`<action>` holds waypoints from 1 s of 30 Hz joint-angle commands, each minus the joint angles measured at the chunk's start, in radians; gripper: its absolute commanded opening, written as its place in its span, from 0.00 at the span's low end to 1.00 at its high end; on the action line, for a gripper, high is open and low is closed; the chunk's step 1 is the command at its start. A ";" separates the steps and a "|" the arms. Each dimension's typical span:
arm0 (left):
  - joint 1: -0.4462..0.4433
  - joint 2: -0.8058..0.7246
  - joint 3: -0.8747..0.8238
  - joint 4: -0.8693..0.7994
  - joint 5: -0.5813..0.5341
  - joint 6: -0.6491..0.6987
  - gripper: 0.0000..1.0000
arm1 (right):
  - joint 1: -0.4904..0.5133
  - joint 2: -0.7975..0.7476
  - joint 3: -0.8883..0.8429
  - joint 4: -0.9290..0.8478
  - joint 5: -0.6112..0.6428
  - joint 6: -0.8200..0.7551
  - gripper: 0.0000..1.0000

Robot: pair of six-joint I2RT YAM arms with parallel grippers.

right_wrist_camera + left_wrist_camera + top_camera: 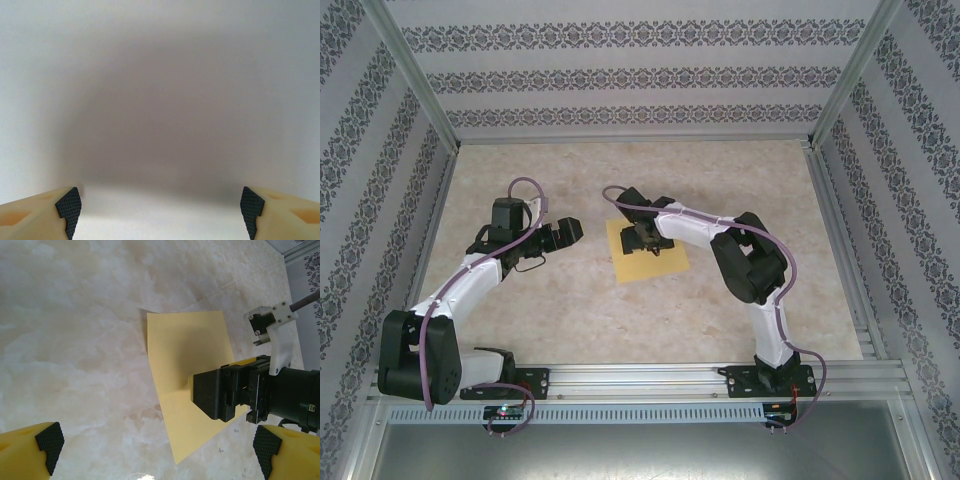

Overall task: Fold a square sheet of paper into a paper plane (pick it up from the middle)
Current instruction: Move the square sheet of paper to the center of the table, then fold the square sheet of paper in half at the center of the table.

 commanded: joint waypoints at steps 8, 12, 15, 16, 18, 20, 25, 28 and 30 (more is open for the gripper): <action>-0.015 0.011 0.004 -0.038 -0.003 0.027 1.00 | -0.016 0.040 0.002 0.014 -0.037 -0.007 0.82; -0.015 0.012 0.005 -0.040 -0.001 0.029 1.00 | -0.009 0.057 0.005 0.001 -0.022 -0.014 0.79; -0.015 0.013 0.005 -0.043 -0.005 0.033 1.00 | 0.005 0.081 0.024 -0.039 0.031 -0.031 0.79; -0.015 0.013 0.003 -0.044 -0.005 0.032 1.00 | 0.005 0.088 0.027 -0.043 0.036 -0.033 0.79; -0.013 0.015 0.001 -0.042 -0.004 0.032 1.00 | 0.006 0.093 0.019 -0.038 0.036 -0.033 0.78; -0.014 0.014 0.001 -0.043 -0.003 0.031 1.00 | 0.010 0.100 0.019 -0.040 0.042 -0.038 0.78; -0.014 0.014 0.003 -0.049 -0.002 0.034 1.00 | 0.016 0.114 0.028 -0.052 0.064 -0.049 0.76; -0.014 0.016 0.000 -0.046 -0.003 0.034 1.00 | 0.020 0.104 0.031 -0.046 0.066 -0.054 0.73; -0.013 0.018 0.000 -0.045 -0.003 0.034 1.00 | 0.023 0.093 0.028 -0.032 0.065 -0.056 0.69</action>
